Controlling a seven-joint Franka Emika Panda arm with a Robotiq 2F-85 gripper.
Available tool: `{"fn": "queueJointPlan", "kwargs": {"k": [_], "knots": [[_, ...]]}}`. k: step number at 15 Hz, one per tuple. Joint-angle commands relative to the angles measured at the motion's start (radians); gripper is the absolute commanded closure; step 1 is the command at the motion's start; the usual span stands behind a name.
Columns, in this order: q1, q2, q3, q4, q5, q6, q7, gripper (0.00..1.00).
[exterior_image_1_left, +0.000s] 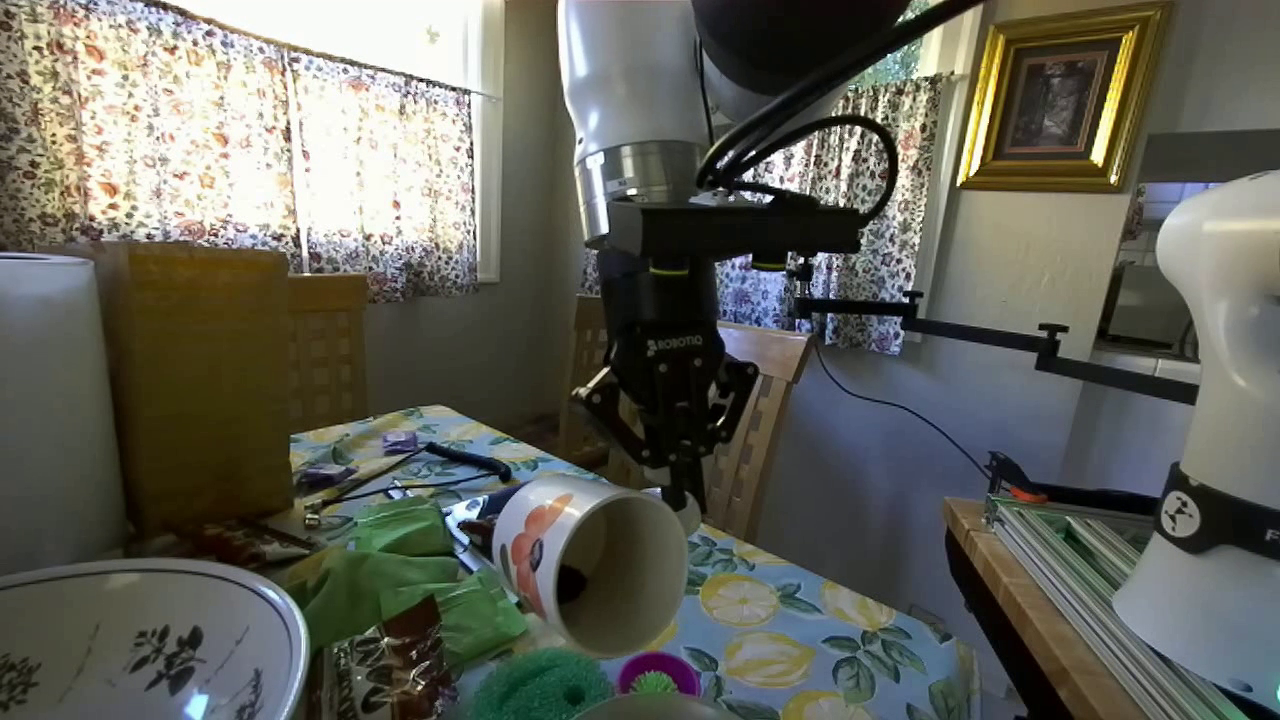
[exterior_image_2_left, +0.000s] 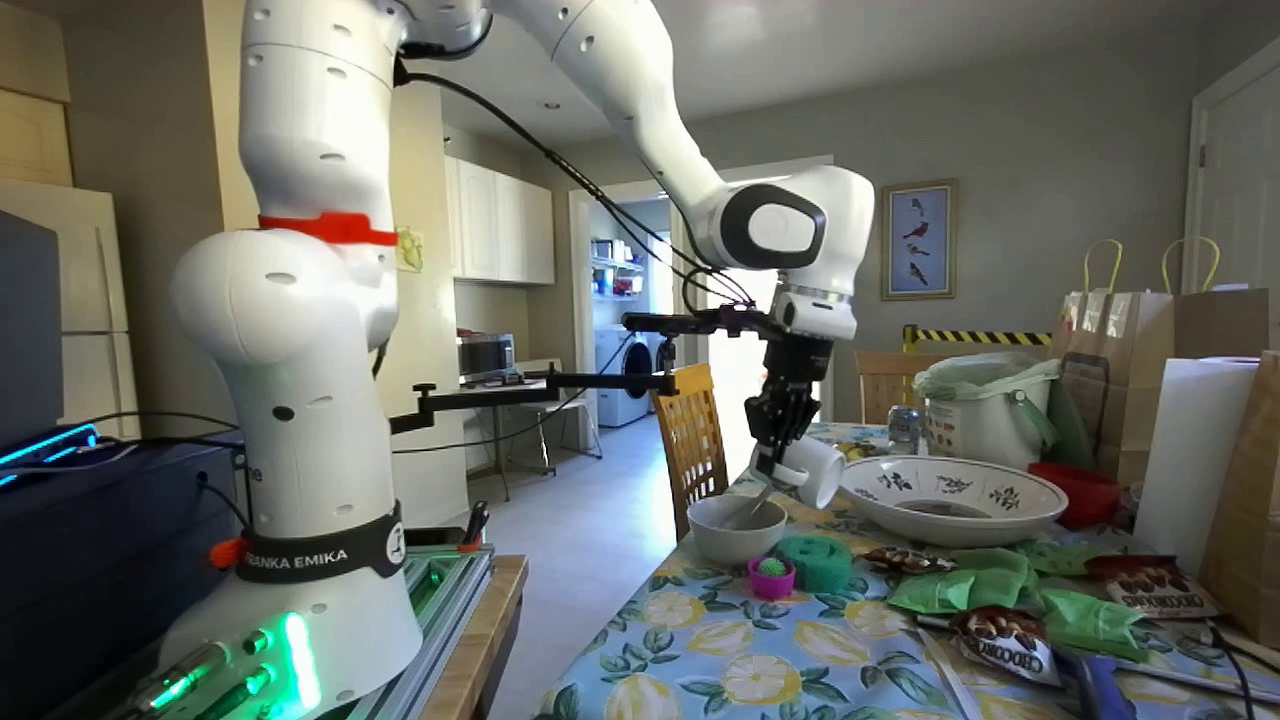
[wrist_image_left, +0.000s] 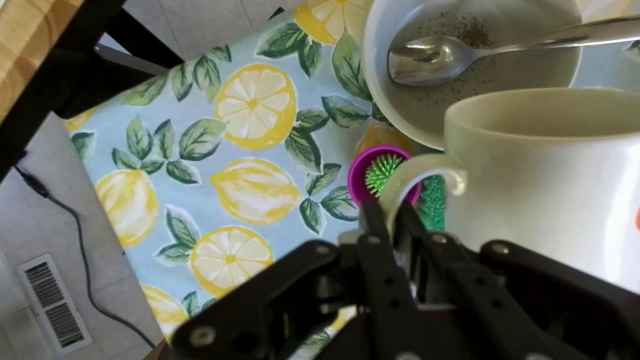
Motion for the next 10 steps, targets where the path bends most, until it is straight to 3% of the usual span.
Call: {"fn": "queueJointPlan", "kwargs": {"k": [1, 4, 5, 10], "knots": [[0.007, -0.080, 0.018, -0.076, -0.057, 0.049, 0.078, 0.97], [0.001, -0.094, 0.031, -0.091, -0.081, 0.047, 0.091, 0.97], [-0.006, -0.043, 0.031, -0.052, -0.063, 0.034, 0.068, 0.89], [-0.007, -0.054, 0.035, -0.066, -0.064, 0.035, 0.068, 0.89]]}}
